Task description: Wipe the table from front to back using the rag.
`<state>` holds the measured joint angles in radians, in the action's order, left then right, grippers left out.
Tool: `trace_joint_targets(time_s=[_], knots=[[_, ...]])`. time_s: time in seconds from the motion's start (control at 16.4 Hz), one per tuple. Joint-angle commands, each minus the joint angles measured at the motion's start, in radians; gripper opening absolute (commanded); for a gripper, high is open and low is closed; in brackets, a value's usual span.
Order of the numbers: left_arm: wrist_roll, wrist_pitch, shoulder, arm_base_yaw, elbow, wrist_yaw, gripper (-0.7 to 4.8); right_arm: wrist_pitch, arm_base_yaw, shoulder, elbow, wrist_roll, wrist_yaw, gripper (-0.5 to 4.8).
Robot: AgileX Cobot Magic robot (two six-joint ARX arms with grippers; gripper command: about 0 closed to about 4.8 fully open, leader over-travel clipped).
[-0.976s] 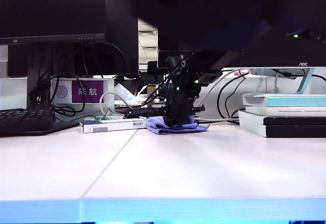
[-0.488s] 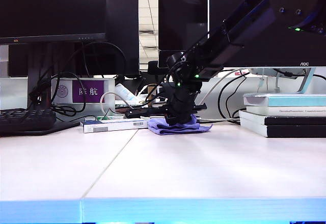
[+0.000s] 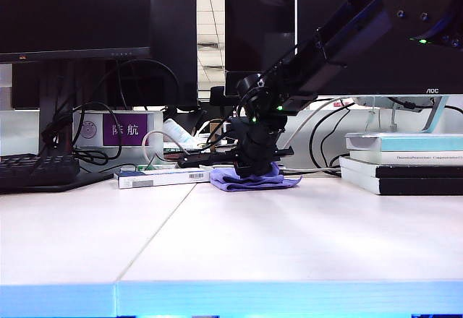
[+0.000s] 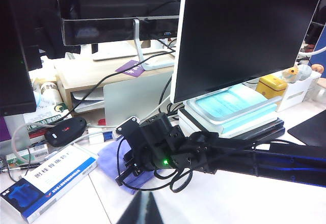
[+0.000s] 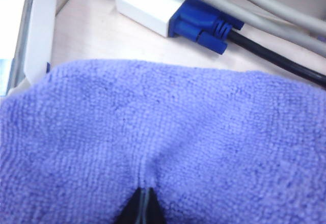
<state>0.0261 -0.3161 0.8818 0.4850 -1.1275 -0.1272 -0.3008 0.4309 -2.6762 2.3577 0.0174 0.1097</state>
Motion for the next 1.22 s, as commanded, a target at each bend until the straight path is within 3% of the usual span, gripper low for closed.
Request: trace_joint_targets(time_s=[0.06,0.43,0.67,0.98,1.22], knots=[[-0.004,0.006,-0.002,0.001,-0.005,0.0,-0.04,0.045,0.002,0.01,-0.01,-0.011,0.003,-0.05],[-0.004,0.007,-0.002,0.0,-0.005,0.0,-0.04,0.325,-0.018,0.172,-0.371,-0.018,0.006,-0.05],[-0.004,0.002,-0.002,0.001,-0.005,0.0,-0.04,0.173,-0.005,0.197,-0.375,-0.008,-0.06,-0.06],[-0.004,0.002,-0.002,0.001,-0.005,0.0,-0.04,0.215,0.018,0.201,-0.387,-0.011,-0.041,-0.06],[-0.004,-0.002,-0.002,0.001,-0.005,0.0,-0.04,0.333,0.01,0.37,-0.714,0.009,-0.023,-0.06]])
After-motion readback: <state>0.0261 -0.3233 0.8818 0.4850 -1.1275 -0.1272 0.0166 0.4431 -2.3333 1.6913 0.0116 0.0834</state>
